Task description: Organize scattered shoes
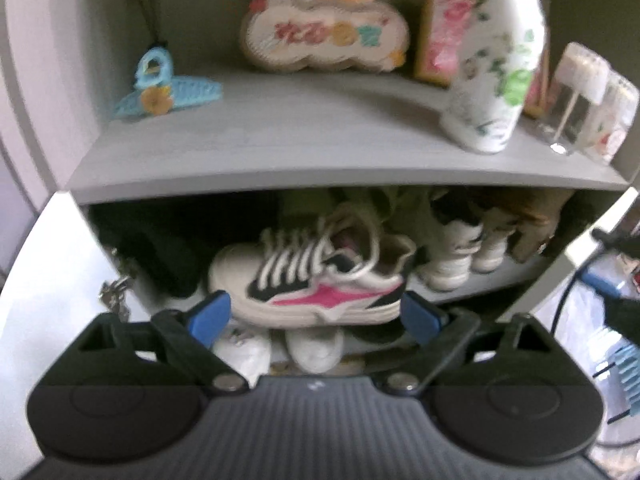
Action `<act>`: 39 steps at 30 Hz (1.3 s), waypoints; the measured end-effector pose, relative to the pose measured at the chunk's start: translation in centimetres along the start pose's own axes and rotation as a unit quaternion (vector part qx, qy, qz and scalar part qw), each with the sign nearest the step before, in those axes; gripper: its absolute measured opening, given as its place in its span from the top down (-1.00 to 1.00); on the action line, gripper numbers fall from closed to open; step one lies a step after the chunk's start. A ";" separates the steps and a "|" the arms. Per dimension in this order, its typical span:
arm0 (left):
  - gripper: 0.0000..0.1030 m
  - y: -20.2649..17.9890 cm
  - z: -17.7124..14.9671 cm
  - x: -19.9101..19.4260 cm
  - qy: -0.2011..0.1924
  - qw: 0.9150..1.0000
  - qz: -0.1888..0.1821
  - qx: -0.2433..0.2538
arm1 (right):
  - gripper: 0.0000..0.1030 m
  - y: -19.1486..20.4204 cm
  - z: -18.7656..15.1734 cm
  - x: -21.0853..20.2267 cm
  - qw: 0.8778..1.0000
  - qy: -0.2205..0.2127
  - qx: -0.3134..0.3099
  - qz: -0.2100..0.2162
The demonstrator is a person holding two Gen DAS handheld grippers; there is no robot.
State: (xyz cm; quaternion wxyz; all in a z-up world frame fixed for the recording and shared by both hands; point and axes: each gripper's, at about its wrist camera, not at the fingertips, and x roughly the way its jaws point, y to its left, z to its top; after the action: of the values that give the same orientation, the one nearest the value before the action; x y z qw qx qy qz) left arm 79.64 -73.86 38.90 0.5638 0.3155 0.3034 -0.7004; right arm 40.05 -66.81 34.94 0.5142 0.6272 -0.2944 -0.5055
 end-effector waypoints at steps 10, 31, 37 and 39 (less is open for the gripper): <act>-0.81 -2.3 -0.4 0.4 0.005 0.997 0.043 -0.063 | 0.03 0.8 3.4 5.4 1.000 0.018 0.024 0.003; -0.89 -22.9 -10.2 -10.6 -0.052 0.948 0.244 -0.197 | 0.38 2.2 9.0 1.0 0.863 0.383 -0.329 -0.014; -0.93 -28.6 -16.1 -13.3 -0.042 0.954 0.212 -0.208 | 0.40 1.4 6.5 -6.9 0.799 0.395 -0.452 -0.006; -0.93 -30.0 -18.0 -13.7 -0.030 0.957 0.205 -0.202 | 0.40 0.6 6.0 -10.9 0.786 0.384 -0.485 -0.002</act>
State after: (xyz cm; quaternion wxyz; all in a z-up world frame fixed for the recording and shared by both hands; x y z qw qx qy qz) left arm 54.22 -46.17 40.57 0.7562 0.2289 0.3502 -0.5032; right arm 31.08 -59.35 39.35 0.8199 0.4384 0.2123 -0.3007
